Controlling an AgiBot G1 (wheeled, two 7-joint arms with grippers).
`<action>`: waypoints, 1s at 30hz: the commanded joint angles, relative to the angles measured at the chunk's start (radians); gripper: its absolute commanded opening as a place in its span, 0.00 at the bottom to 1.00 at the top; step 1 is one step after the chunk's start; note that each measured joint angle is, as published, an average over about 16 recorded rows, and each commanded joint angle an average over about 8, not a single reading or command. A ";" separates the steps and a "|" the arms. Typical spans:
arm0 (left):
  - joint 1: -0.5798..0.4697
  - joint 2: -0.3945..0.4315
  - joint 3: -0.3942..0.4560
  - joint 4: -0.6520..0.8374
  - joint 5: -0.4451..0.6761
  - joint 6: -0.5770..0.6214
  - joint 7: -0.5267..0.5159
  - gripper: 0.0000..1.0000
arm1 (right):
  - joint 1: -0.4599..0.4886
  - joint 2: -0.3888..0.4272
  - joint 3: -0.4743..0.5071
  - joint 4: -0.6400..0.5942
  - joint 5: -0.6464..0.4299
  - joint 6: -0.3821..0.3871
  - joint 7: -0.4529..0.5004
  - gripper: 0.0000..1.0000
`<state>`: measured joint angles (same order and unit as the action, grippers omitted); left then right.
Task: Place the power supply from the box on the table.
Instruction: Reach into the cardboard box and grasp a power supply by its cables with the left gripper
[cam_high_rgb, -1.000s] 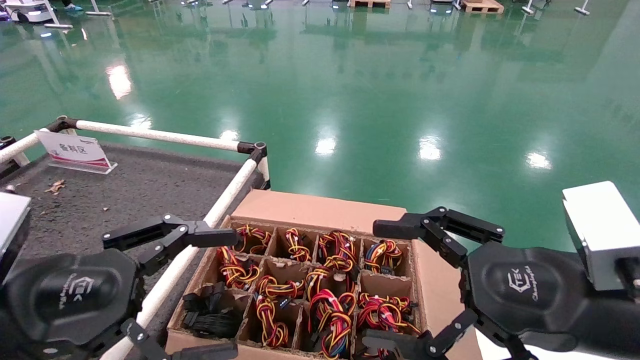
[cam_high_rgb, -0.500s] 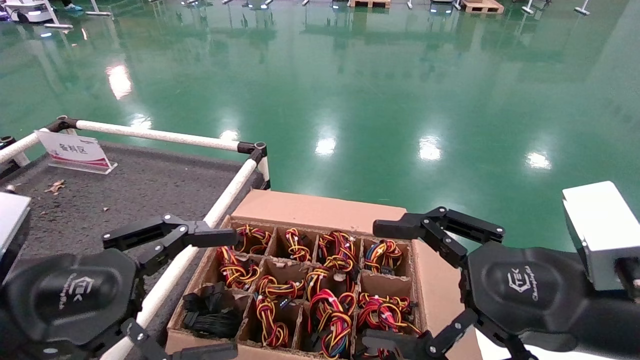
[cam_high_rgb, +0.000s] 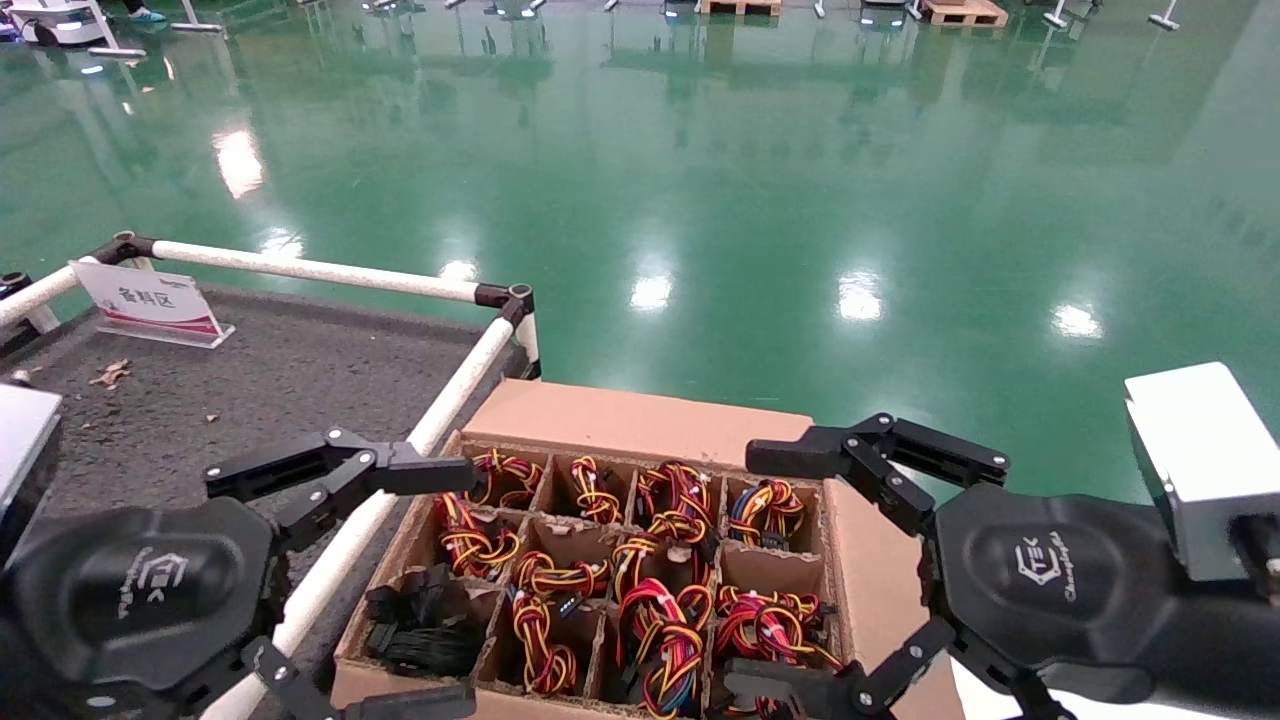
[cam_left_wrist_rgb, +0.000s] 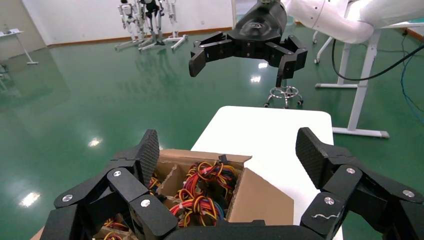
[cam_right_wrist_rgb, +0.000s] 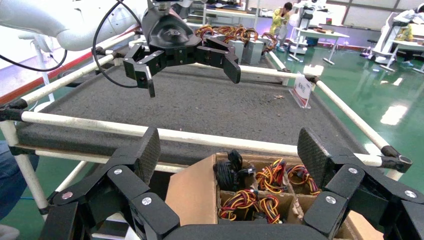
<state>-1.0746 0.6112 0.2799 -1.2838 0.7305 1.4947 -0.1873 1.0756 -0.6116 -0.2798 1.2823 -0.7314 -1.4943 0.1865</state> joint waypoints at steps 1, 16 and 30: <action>0.000 0.000 0.000 0.000 0.000 0.000 0.000 1.00 | 0.000 0.000 0.000 0.000 0.000 0.000 0.000 0.00; -0.019 -0.020 0.022 -0.001 0.033 -0.014 -0.011 1.00 | 0.000 0.000 0.000 0.000 0.000 0.000 0.000 0.00; -0.184 -0.041 0.173 -0.016 0.250 -0.090 -0.168 1.00 | 0.000 0.000 0.000 0.000 0.000 0.000 0.000 0.00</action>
<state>-1.2492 0.5722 0.4498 -1.2974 0.9746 1.4007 -0.3546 1.0757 -0.6116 -0.2798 1.2823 -0.7314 -1.4943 0.1866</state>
